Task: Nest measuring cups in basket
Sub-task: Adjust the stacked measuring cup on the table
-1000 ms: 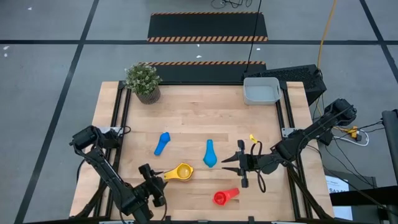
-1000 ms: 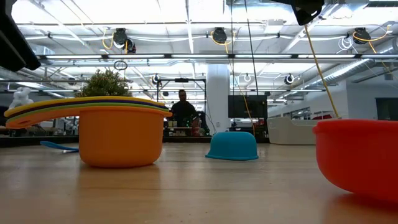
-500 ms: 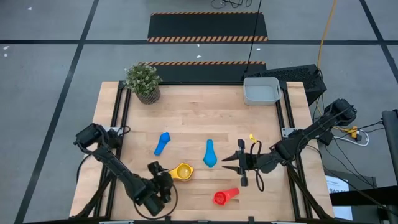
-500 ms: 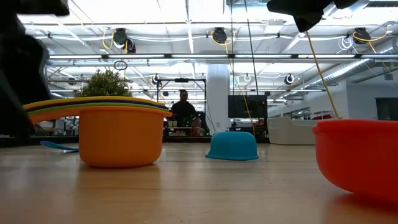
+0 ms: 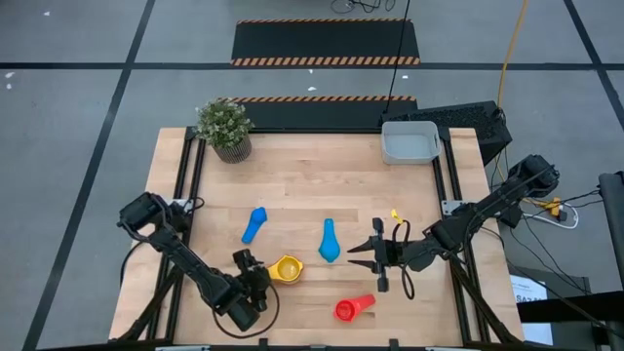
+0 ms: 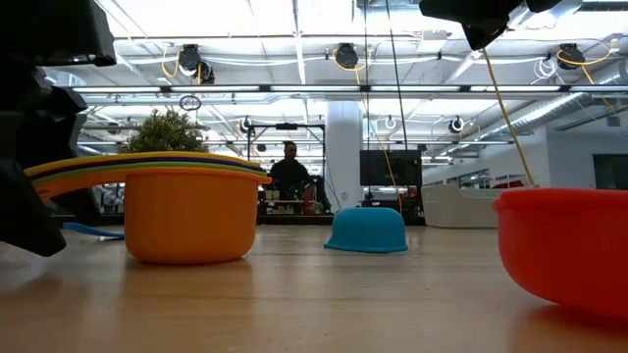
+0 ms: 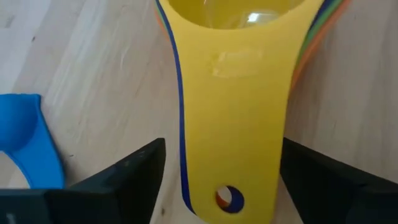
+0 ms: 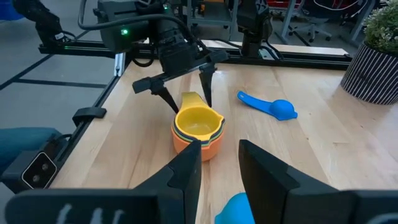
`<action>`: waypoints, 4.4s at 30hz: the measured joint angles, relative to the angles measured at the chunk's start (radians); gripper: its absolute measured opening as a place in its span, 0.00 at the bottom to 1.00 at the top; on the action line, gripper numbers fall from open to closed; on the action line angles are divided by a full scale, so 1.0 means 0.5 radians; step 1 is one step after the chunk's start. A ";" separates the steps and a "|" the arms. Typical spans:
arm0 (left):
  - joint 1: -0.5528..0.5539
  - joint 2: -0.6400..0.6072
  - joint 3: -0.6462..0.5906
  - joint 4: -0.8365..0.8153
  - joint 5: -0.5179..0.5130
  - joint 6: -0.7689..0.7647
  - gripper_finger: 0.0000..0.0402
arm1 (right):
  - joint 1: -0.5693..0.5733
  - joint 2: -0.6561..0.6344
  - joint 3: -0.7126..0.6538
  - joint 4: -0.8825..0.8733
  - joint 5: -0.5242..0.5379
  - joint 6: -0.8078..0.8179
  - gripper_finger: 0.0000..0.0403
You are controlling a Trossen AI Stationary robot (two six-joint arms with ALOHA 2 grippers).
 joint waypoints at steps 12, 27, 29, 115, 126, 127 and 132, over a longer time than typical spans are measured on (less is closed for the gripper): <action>-0.002 -0.044 0.001 -0.015 0.062 0.019 0.47 | 0.000 0.000 0.000 0.006 0.001 0.002 0.25; 0.036 -0.045 0.002 -0.101 0.047 0.065 0.32 | 0.000 0.000 0.000 0.015 0.001 0.003 0.25; 0.036 -0.045 0.002 -0.101 0.045 0.072 0.33 | 0.000 0.000 0.000 0.015 0.001 0.003 0.25; 0.116 -0.327 -0.211 0.318 0.108 0.245 0.94 | -0.002 -0.002 -0.002 0.013 -0.001 0.004 0.25; 0.171 -0.327 -0.451 0.480 0.189 0.196 0.94 | -0.002 -0.002 -0.002 0.013 -0.007 0.003 0.25; 0.170 -0.327 -0.450 0.484 0.190 0.200 0.94 | -0.002 -0.002 -0.002 0.013 -0.007 0.002 0.25; 0.171 -0.327 -0.450 0.481 0.203 0.193 0.92 | -0.002 -0.002 -0.002 0.012 -0.007 -0.003 0.25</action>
